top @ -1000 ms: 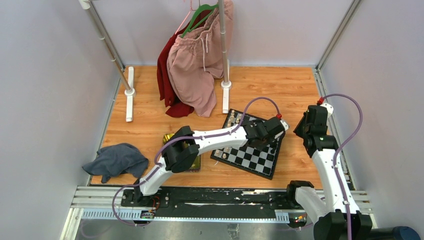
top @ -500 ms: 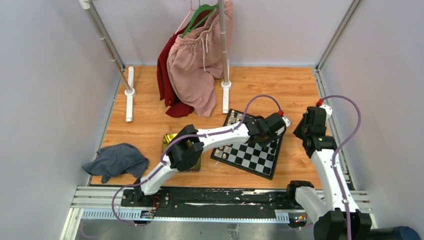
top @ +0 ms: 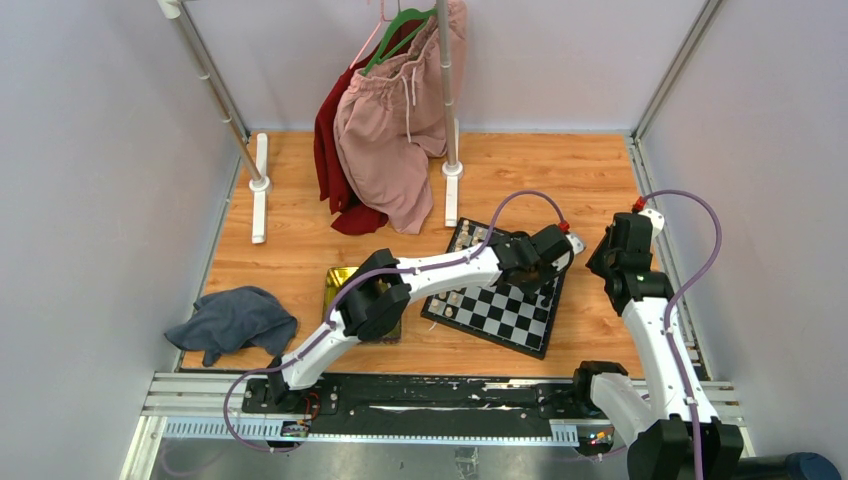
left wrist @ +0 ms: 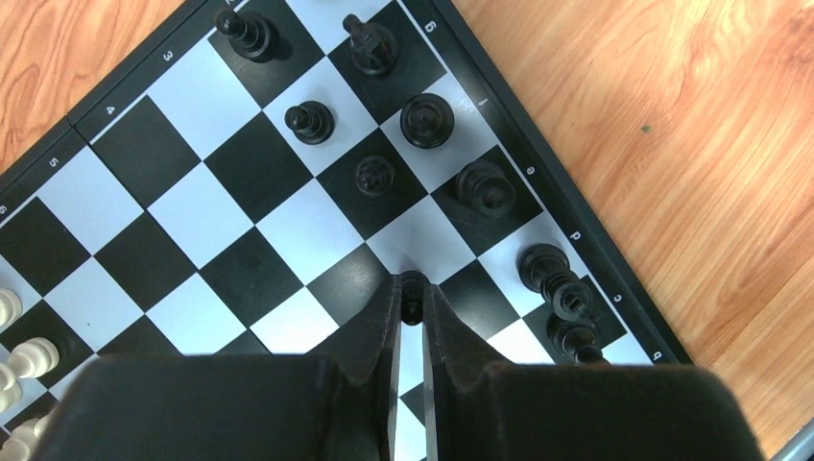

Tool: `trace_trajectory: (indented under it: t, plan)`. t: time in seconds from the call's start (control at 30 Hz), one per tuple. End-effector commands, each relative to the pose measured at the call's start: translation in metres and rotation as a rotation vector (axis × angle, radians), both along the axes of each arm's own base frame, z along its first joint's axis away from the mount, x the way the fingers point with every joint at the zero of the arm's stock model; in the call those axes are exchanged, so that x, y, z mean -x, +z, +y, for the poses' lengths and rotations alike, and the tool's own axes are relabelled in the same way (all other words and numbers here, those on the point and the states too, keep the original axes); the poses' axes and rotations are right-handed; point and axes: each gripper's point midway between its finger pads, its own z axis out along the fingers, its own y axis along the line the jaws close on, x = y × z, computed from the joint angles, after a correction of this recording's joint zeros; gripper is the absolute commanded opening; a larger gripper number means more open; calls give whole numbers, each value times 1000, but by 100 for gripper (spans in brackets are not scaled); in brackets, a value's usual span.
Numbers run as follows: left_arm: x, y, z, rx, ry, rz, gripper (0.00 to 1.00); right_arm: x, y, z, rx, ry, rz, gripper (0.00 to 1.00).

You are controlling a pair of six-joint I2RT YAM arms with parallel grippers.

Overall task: Set up the chess pieces on the board
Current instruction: Place the chess piece on the chessboard.

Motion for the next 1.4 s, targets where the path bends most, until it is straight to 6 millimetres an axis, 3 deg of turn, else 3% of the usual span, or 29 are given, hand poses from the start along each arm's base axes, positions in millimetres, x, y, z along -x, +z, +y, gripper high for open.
trace_trajectory:
  t: [0.0, 0.33, 0.83, 1.37]
  plan:
    - [-6, 0, -11, 37, -10, 11, 0, 3, -7, -9, 23, -27, 16, 29]
    - [-5, -8, -12, 36, -12, 32, 6, 3, -7, -10, 23, -33, 17, 29]
    - [-5, -4, -11, 45, -11, 33, 41, 5, -3, -10, 24, -37, 4, 29]
    - [-9, 16, 7, 36, 24, -21, 41, 8, 3, -11, 25, -46, -12, 29]
